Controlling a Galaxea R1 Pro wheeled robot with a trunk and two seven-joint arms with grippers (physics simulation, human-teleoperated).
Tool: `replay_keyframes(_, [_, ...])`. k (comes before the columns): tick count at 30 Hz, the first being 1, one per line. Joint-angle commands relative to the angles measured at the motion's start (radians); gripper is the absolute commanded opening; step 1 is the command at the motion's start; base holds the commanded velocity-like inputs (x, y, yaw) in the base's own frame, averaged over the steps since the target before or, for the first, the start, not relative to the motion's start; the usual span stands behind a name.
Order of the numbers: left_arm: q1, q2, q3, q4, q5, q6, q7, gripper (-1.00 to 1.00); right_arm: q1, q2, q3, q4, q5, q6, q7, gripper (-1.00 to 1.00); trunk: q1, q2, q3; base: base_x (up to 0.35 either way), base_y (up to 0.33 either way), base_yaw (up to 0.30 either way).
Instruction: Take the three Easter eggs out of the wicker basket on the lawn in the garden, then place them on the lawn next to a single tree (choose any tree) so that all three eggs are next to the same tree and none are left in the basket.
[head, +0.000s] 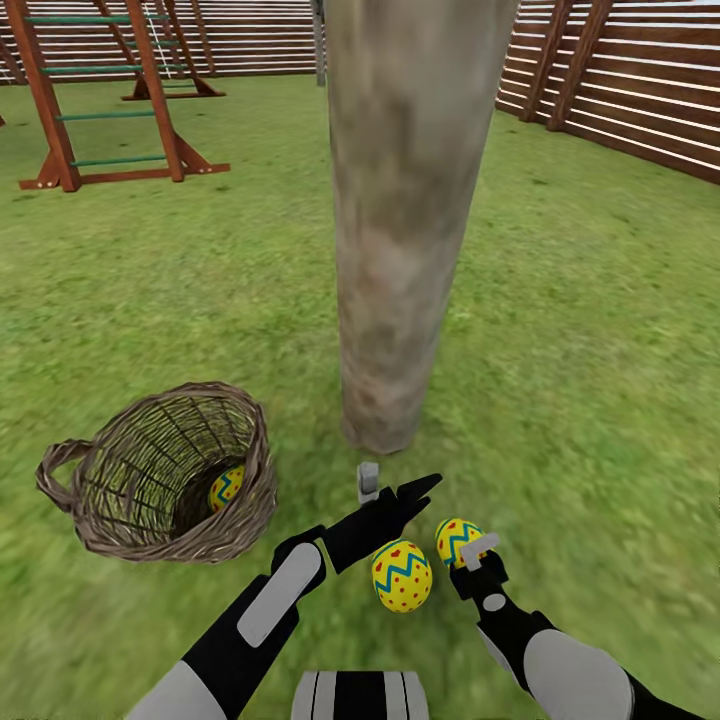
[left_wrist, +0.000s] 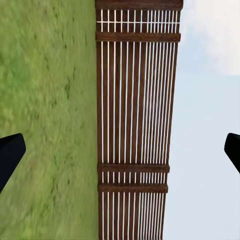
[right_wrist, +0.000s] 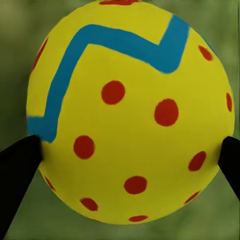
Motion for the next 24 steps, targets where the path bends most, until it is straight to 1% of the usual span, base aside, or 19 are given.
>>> replay_keyframes(1, [-0.001, 0.0, 0.0, 0.0, 0.01, 0.007, 0.001, 1.0, 0.0, 0.001, -0.016, 0.007, 0.008, 0.011, 0.005, -1.0, 0.001, 0.0, -0.005, 0.0, 0.0, 0.0])
replay_keyframes(2, [-0.001, 0.0, 0.0, 0.0, 0.01, 0.007, 0.001, 1.0, 0.0, 0.001, -0.016, 0.007, 0.008, 0.011, 0.005, -1.0, 0.001, 0.0, -0.009, 0.0, 0.0, 0.0])
replay_keyframes(14, [-0.001, 0.0, 0.0, 0.0, 0.01, 0.007, 0.001, 1.0, 0.0, 0.001, -0.016, 0.008, 0.009, 0.011, 0.008, -1.0, 0.001, 0.0, -0.009, 0.0, 0.0, 0.0])
replay_keyframes(15, [-0.001, 0.0, 0.0, 0.001, 0.01, 0.007, 0.001, 1.0, 0.0, 0.001, -0.016, 0.008, 0.01, 0.01, 0.008, 1.0, 0.001, 0.0, -0.009, 0.0, 0.0, 0.0])
replay_keyframes(21, [-0.001, 0.0, 0.0, 0.002, 0.01, 0.007, 0.001, 1.0, 0.0, 0.001, -0.016, 0.008, 0.009, 0.011, 0.008, 1.0, 0.001, 0.0, -0.009, 0.0, 0.0, 0.0])
replay_keyframes(24, [-0.001, 0.0, 0.0, 0.002, 0.01, 0.007, 0.001, 1.0, 0.0, 0.001, -0.016, 0.008, 0.009, 0.011, 0.008, 1.0, 0.0, 0.0, 0.003, 0.0, 0.0, 0.0])
